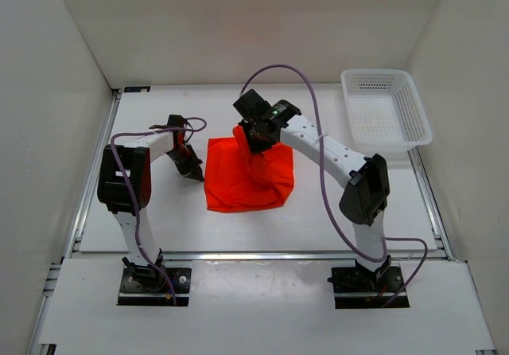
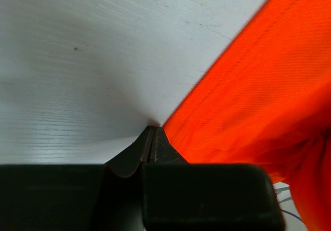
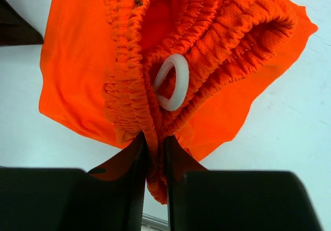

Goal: Fold and stack the shorts
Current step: Fold the shorts

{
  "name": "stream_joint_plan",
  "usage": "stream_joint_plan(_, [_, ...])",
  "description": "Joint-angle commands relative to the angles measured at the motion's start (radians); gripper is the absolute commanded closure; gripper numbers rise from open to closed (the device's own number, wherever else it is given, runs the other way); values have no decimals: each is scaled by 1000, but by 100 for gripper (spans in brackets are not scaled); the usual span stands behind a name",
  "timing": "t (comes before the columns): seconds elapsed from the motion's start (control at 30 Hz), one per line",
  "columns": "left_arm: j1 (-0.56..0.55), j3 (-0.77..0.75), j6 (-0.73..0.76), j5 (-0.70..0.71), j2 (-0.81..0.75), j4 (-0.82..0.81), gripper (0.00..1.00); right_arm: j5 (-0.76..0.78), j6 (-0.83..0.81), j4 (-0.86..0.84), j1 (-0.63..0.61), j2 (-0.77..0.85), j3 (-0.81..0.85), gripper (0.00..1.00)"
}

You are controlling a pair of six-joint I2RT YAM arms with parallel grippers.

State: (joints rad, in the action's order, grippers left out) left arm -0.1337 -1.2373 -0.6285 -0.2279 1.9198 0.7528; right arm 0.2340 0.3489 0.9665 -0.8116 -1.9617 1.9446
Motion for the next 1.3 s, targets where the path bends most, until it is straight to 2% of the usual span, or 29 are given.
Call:
stream_joint_plan(0.0, [-3, 2, 10, 15, 25, -32, 90, 16, 19, -2, -29, -69, 111, 100])
stream_joint_plan(0.2, [-3, 2, 1, 15, 35, -41, 90, -64, 19, 8, -60, -224, 252, 100])
stream_joint_plan(0.33, [-3, 2, -8, 15, 44, -41, 90, -145, 38, -44, -80, -266, 298, 100])
stream_joint_plan(0.37, [-3, 2, -8, 15, 44, -41, 90, -186, 38, -95, -90, -266, 298, 97])
stream_joint_plan(0.4, [-3, 2, -8, 15, 44, -41, 90, -267, 38, -122, -90, -266, 298, 76])
stream_joint_plan(0.47, [-3, 2, -19, 15, 22, -41, 90, -373, 27, -196, -90, -256, 275, 48])
stream_joint_plan(0.5, [6, 18, -19, 25, -10, -41, 90, -418, 27, -222, -90, -241, 261, 29])
stream_joint_plan(0.57, [38, 47, -19, 36, -50, -41, 90, -478, 10, -326, -77, -156, 151, 22])
stream_joint_plan(0.63, [71, 65, -19, 45, -112, -32, 84, -496, 19, -411, -51, -76, 33, 19])
stream_joint_plan(0.67, [89, 65, -19, 62, -132, -5, 79, -505, 47, -446, -13, 5, -92, 19])
stream_joint_plan(0.7, [123, 76, -8, 71, -155, 6, 69, -506, 58, -501, 9, 45, -155, 19])
stream_joint_plan(0.8, [176, 85, 1, 116, -251, 42, 52, -434, 79, -525, 101, 171, -370, 25])
stream_joint_plan(0.87, [177, 61, 22, 133, -309, 52, 49, -409, 100, -525, 165, 240, -506, 31])
stream_joint_plan(0.97, [100, -23, 58, 145, -332, 75, 47, -358, 113, -525, 227, 328, -620, 31])
stream_joint_plan(1.03, [6, -113, 90, 156, -314, 98, 23, -331, 140, -525, 258, 383, -702, 30])
stream_joint_plan(1.1, [-59, -180, 99, 177, -246, 149, 0, -320, 151, -525, 273, 411, -746, 21])
stream_joint_plan(1.13, [-113, -207, 113, 177, -220, 161, 0, -309, 151, -516, 273, 420, -756, 19])
stream_joint_plan(1.27, [-198, -284, 138, 177, -121, 171, 0, -300, 151, -482, 295, 445, -756, 17])
